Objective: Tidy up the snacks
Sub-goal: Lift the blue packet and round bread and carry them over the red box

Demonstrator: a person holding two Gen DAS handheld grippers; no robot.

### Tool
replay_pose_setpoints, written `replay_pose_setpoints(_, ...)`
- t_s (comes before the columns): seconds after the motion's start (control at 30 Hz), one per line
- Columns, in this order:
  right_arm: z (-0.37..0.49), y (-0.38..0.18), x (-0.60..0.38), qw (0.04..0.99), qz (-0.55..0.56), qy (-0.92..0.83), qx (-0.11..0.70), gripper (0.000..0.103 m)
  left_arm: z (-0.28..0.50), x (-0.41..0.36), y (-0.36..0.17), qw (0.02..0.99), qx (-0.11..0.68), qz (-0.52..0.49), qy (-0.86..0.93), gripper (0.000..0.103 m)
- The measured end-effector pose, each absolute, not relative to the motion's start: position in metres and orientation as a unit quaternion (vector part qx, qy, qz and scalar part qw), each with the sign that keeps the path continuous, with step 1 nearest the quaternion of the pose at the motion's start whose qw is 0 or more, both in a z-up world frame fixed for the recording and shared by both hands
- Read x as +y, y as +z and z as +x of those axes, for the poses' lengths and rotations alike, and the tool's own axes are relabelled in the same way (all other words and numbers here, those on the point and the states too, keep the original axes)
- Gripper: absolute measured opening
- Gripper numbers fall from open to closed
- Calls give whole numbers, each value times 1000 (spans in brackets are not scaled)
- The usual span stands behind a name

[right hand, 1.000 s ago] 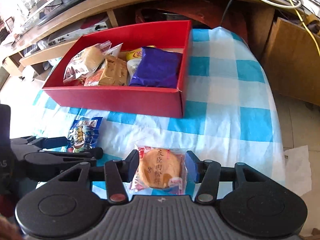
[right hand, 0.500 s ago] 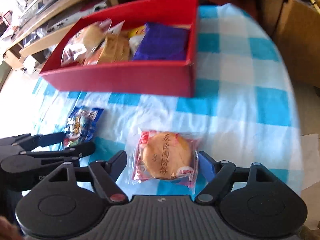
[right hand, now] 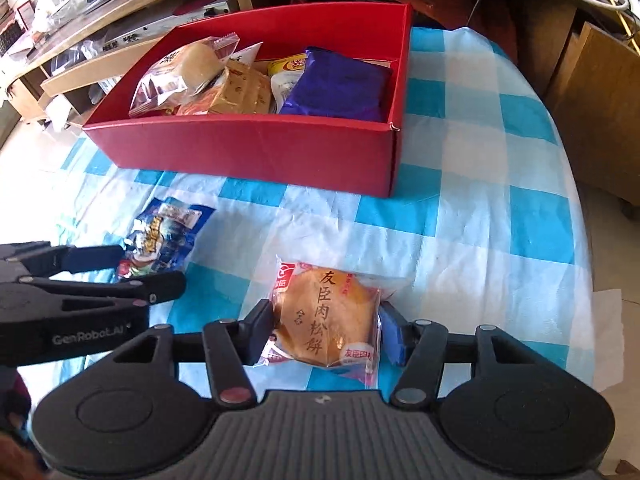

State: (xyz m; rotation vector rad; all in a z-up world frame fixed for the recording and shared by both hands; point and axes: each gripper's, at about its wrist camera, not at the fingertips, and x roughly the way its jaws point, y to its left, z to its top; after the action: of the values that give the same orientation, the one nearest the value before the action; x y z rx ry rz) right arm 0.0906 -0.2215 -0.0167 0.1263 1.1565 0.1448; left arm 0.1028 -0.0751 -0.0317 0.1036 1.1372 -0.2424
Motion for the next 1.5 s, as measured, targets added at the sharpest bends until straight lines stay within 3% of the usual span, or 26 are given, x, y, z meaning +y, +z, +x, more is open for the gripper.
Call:
replay_pose_setpoints(0.57, 92, 34, -234, 870, 106, 63, 477, 77, 105, -84, 8, 856, 495, 28, -146, 73)
replay_pose_setpoints(1.0, 136, 57, -241, 886, 135, 53, 441, 77, 149, -89, 31, 879, 458, 22, -126, 73)
replay_pose_setpoints(1.5, 205, 35, -248, 883, 158, 44, 439, 77, 213, -97, 12, 883, 459, 21, -98, 72)
